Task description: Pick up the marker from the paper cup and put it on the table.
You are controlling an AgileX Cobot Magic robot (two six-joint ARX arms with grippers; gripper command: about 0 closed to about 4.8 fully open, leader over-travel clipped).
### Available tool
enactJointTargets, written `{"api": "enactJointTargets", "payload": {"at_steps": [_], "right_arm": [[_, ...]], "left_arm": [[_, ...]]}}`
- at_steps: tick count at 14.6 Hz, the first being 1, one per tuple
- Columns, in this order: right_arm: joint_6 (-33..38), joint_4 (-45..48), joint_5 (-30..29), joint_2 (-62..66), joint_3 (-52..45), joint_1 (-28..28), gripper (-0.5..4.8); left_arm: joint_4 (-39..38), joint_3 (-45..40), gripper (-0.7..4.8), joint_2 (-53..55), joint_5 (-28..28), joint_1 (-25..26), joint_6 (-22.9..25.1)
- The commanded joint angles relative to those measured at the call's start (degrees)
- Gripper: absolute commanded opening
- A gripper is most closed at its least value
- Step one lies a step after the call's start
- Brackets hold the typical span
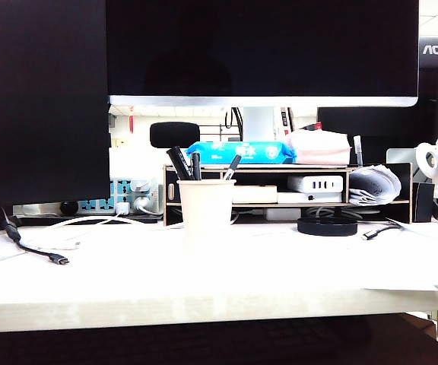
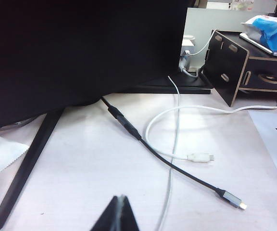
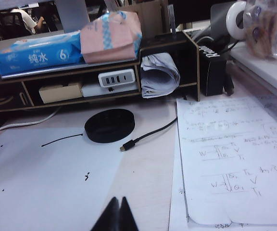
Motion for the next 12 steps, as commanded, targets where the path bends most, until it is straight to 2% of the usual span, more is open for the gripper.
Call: {"api": "enactJointTargets", "payload": {"at_steps": [1,2,3,4,5,6,8,10,12], "right_arm": [[-0.07,1.55,-0.31,0.00,0.00,0.04,-0.06],[0.57,1.70,-0.37,0.00,0.00,0.04,-0.06],[4.39,2.82,-2.89,0.00,0.00,0.04,-0.03],[5.84,3.52,-4.72,0.00,0.00,0.04,0.00],[9.84,4.50,-8.13,-0.02,0.02,0.07,0.00],[11.98,4.81,-10.43,0.00,0.02,0.07,0.00],[14.43,5.14,-13.44,0.00,0.04,0.09,0.01],[17.46,5.95,-15.78,0.00,0.57,0.11,0.00],[17.86,6.01,-16.06,0.00,2.12,0.11,0.00]], "left_arm": [[0.79,0.07,-0.05,0.02,0.02,0.02,-1.40],[0.76,0.07,-0.05,0.00,0.02,0.02,-2.51],[0.76,0.07,-0.05,0.02,1.62,0.02,-7.87],[0.74,0.07,-0.04,0.00,3.34,0.02,-10.38],[0.66,0.07,-0.05,0.02,8.02,0.02,-15.58],[1.29,0.07,-0.05,0.02,9.46,0.02,-21.07],[3.96,0.07,-0.05,0.02,12.57,0.02,-25.81],[6.27,0.17,-0.05,0.02,18.62,0.00,-33.53],[6.03,0.31,-0.05,0.02,22.47,-0.50,-35.74]]}}
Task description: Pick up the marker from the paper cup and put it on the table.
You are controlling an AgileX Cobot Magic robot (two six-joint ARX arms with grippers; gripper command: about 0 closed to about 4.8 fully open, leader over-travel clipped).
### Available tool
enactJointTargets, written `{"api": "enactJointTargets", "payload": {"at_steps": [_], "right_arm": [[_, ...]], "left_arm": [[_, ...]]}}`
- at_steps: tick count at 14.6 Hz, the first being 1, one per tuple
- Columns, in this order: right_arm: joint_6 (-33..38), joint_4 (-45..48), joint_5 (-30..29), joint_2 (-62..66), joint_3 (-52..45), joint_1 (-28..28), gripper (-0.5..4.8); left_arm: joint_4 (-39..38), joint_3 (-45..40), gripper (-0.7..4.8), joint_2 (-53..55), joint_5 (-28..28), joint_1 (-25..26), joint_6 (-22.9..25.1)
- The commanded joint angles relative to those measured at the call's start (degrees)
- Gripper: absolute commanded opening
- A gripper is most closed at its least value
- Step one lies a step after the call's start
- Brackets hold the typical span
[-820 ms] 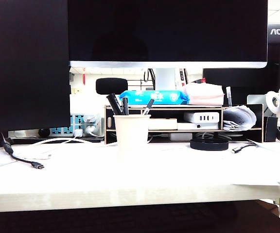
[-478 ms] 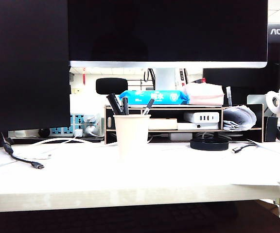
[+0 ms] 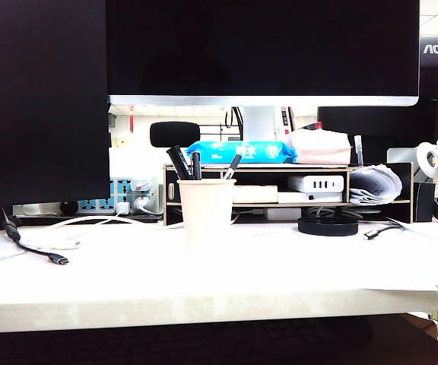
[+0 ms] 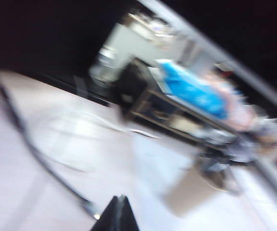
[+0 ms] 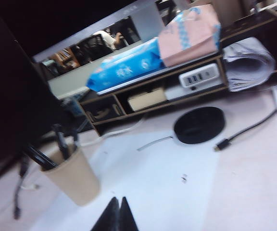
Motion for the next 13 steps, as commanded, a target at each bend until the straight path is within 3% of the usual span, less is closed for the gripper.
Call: {"api": "enactJointTargets", "payload": {"at_steps": [1,5,9,11,12,13], "right_arm": [[1.09,1.57,-0.66,-0.02,3.23,0.02,0.00],[1.25,9.22,4.00,0.44,8.41,-0.04,0.00],[-0.50,10.97,4.33,10.10,15.21,0.00,0.00],[-0.94,11.28,1.18,18.78,19.58,0.00,0.00],[-2.34,11.30,-5.66,28.37,24.24,0.13,-0.01],[-3.26,11.30,-8.39,33.75,26.71,1.07,-0.01]], "left_arm": [[0.42,1.05,-0.05,0.00,4.85,-1.51,-4.28],[-0.17,12.13,-0.05,1.57,-2.45,-3.78,-3.15],[1.09,21.94,-0.05,15.08,-0.72,-3.82,2.19],[1.20,25.99,-0.05,23.19,-0.63,-3.82,6.45],[2.34,28.09,-0.05,30.64,2.40,-3.82,7.23],[3.48,28.50,-0.05,34.14,5.14,-3.85,7.10]]}}
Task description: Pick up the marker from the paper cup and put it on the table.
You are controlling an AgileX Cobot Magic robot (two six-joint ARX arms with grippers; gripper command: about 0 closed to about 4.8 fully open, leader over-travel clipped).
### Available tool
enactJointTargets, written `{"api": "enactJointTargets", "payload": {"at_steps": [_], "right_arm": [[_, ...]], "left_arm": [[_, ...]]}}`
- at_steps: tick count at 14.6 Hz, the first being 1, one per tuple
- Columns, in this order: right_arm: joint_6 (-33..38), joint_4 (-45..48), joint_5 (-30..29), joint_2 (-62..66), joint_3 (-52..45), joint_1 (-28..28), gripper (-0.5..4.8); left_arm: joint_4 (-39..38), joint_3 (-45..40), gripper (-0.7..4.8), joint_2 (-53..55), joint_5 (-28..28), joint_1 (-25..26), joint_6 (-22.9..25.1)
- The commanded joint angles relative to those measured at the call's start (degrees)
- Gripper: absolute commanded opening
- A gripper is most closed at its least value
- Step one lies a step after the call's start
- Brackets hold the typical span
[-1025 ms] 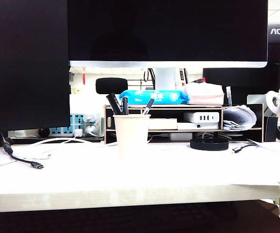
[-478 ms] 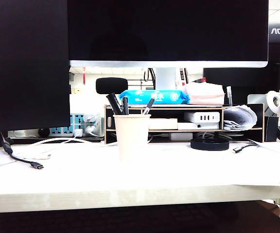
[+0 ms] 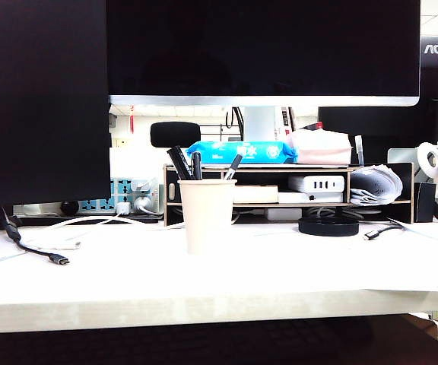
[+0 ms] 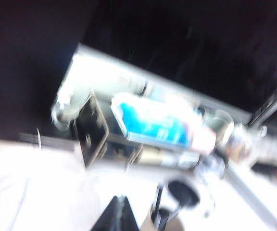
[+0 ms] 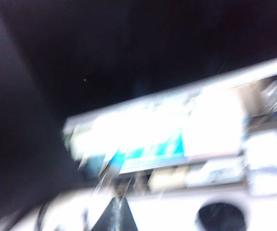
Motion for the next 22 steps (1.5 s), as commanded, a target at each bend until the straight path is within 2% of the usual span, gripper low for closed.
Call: {"api": "enactJointTargets", "payload": {"at_steps": [1,2,4,6,7,8,9,13,17,18,19,20,21,22], "right_arm": [[-3.91,0.52,-8.11,13.55,6.56,3.06,-0.01],[-5.97,0.52,-8.66,19.39,9.29,6.27,-0.01],[-11.32,-1.27,-8.98,30.18,14.49,12.28,-0.01],[-12.76,-4.04,-8.92,39.19,19.61,16.90,-0.01],[-12.76,-4.20,-8.90,42.40,21.24,18.56,-0.01],[-13.09,-4.24,-8.63,45.97,23.17,20.83,-0.01],[-15.19,-4.22,-8.57,48.63,24.41,22.27,-0.01],[-20.28,-9.81,-6.23,55.71,29.66,29.00,-0.01],[-24.83,-9.88,-1.18,58.25,33.20,33.92,-0.01],[-29.99,-11.28,2.05,59.10,34.86,36.37,-0.01],[-35.06,-12.85,7.91,59.52,35.74,38.64,0.09],[-38.42,-12.81,13.44,60.13,35.91,40.50,1.12],[-39.36,-12.59,15.96,60.59,35.95,41.53,1.66],[-39.32,-12.22,17.81,61.11,35.95,42.25,1.66]], "left_arm": [[3.02,1.27,-0.05,8.94,7.13,-0.11,0.72],[3.37,1.27,-0.05,12.22,8.04,-0.96,0.85],[3.06,1.27,-0.05,17.97,8.11,-4.98,4.04],[3.19,1.27,-0.05,23.43,7.39,-10.12,6.78],[3.15,1.27,-0.05,25.62,5.18,-12.46,8.83],[3.21,1.27,-0.05,28.48,2.95,-15.04,13.20],[4.42,1.27,-0.05,31.04,2.45,-16.98,15.87],[15.41,1.27,-0.05,40.57,2.45,-17.97,16.98],[17.79,1.25,-0.05,44.26,2.82,-17.97,17.27],[19.63,1.22,-0.05,45.31,2.49,-17.97,17.31],[20.87,1.25,-0.05,45.70,2.95,-17.97,17.27],[21.79,1.25,-0.05,45.75,3.26,-17.97,17.18],[22.32,1.25,-0.05,45.75,3.21,-17.97,16.92],[22.97,1.25,-0.05,45.75,3.13,-17.97,16.83]]}}
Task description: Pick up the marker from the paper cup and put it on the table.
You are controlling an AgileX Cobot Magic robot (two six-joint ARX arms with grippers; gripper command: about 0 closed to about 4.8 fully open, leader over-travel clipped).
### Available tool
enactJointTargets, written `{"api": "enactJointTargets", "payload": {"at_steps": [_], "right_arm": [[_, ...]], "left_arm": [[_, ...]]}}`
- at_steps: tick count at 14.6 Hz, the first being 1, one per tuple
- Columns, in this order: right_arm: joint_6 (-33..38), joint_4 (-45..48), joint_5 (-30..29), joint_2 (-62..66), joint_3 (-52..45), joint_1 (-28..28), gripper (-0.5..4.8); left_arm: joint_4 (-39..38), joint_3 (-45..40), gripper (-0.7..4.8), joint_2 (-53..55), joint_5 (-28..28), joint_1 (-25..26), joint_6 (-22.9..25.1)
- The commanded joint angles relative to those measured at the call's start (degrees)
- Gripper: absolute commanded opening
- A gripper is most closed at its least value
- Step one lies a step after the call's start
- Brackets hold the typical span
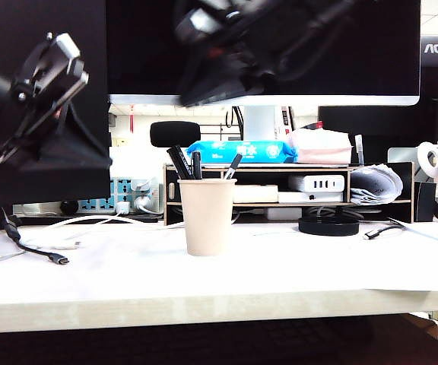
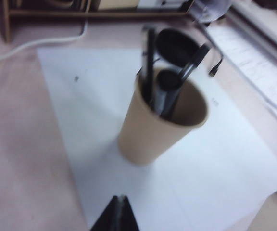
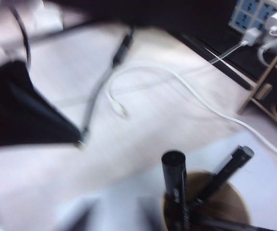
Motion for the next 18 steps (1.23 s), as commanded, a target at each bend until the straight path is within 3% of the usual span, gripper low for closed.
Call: {"api": "enactJointTargets", "payload": {"at_steps": [1,10,18], "right_arm": [[-2.32,1.22,6.19,1.33,0.39,1.33,1.66],[-2.73,15.06,8.66,9.20,0.44,1.77,1.49],[-3.02,19.76,10.16,12.94,1.33,1.77,1.49]], "left_arm": [[2.71,0.17,-0.05,-0.13,0.31,-0.02,-0.15],[2.89,0.17,-0.05,-0.13,0.44,-0.02,-0.17],[2.93,0.17,-0.05,-0.15,0.44,-0.02,-0.15]]}}
